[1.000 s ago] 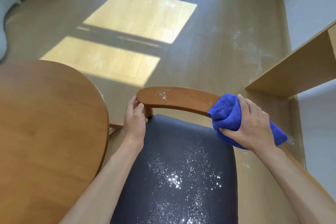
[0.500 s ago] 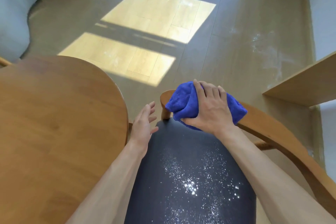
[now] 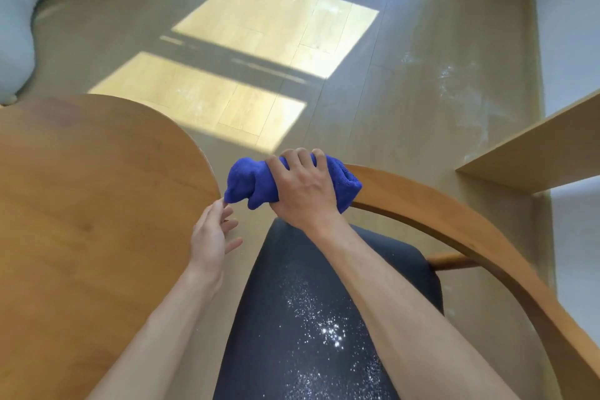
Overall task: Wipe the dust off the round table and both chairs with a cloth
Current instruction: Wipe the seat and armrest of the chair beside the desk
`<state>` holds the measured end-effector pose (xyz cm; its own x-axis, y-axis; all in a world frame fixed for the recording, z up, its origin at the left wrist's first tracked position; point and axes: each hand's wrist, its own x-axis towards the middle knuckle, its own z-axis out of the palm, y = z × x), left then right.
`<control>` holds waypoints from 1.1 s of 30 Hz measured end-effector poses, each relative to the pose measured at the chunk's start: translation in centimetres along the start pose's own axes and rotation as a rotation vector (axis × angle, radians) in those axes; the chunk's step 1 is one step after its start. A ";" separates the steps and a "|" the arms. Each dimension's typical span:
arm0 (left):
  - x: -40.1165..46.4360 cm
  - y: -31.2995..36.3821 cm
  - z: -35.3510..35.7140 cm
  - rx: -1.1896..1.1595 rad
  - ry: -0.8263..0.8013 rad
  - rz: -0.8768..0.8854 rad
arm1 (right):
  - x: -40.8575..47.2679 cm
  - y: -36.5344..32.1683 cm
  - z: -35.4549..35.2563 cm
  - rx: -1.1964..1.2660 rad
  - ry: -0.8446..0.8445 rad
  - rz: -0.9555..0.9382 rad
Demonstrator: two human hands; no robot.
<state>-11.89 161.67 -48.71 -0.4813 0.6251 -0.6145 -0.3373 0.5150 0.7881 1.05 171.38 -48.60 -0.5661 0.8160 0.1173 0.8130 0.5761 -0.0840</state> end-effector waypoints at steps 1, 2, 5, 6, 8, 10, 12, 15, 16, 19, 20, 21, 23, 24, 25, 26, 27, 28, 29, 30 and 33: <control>-0.1 0.0 0.2 0.005 -0.003 -0.002 | -0.1 0.4 -0.2 0.011 -0.023 -0.006; -0.3 0.1 0.5 0.011 -0.009 -0.003 | -0.3 0.9 -0.3 0.024 -0.043 -0.009; -0.9 0.5 1.5 0.013 -0.034 -0.003 | -1.0 3.1 -0.8 0.062 -0.103 0.009; -1.0 0.7 1.8 0.017 -0.043 -0.002 | -1.3 3.9 -0.9 0.072 -0.125 0.018; -1.2 0.8 2.4 0.027 -0.055 0.000 | -1.5 5.4 -1.3 0.087 -0.174 0.030; -1.4 0.8 2.7 0.026 -0.053 -0.004 | -1.7 6.5 -1.7 0.107 -0.225 0.037; -1.7 0.7 2.9 0.031 -0.053 -0.011 | -1.8 7.6 -2.1 0.133 -0.264 0.055; -2.1 0.5 3.1 0.038 -0.058 -0.019 | -2.5 9.3 -2.8 0.172 -0.300 0.096; -2.2 0.5 3.2 0.040 -0.061 -0.019 | -2.9 9.9 -3.0 0.181 -0.308 0.109; -2.6 0.6 3.8 0.044 -0.067 -0.020 | -4.5 11.9 -3.6 0.192 -0.302 0.153; -2.8 0.5 4.1 0.047 -0.074 -0.022 | -5.2 12.5 -3.8 0.196 -0.293 0.177; -3.0 0.5 4.5 0.053 -0.082 -0.024 | -5.9 13.2 -4.0 0.197 -0.283 0.203; -3.5 0.4 5.2 0.066 -0.097 -0.026 | -7.6 14.5 -4.4 0.189 -0.269 0.252; -3.7 0.4 5.6 0.073 -0.103 -0.024 | -8.5 15.1 -4.7 0.182 -0.264 0.274; -3.9 0.3 5.9 0.081 -0.108 -0.022 | -9.4 15.7 -5.0 0.176 -0.256 0.293; -4.1 0.3 6.3 0.090 -0.116 -0.020 | -10.4 16.3 -5.2 0.166 -0.245 0.311; -4.3 0.2 6.6 0.096 -0.128 -0.020 | -11.6 16.9 -5.4 0.153 -0.235 0.330; -4.6 0.2 7.0 0.099 -0.141 -0.018 | -12.8 17.5 -5.6 0.137 -0.230 0.352; -4.8 0.1 7.4 0.100 -0.151 -0.014 | -14.1 18.1 -5.9 0.123 -0.228 0.377; -5.1 0.1 7.7 0.100 -0.155 -0.010 | -15.4 18.7 -6.1 0.112 -0.223 0.405; -5.3 -0.1 7.9 0.090 -0.116 -0.009 | -19.3 19.4 -6.4 0.079 -0.124 0.475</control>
<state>-2.92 162.98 -45.80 -0.3800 0.6810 -0.6260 -0.2650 0.5682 0.7790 28.57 166.51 -46.18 -0.1515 0.9859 -0.0705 0.9749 0.1373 -0.1752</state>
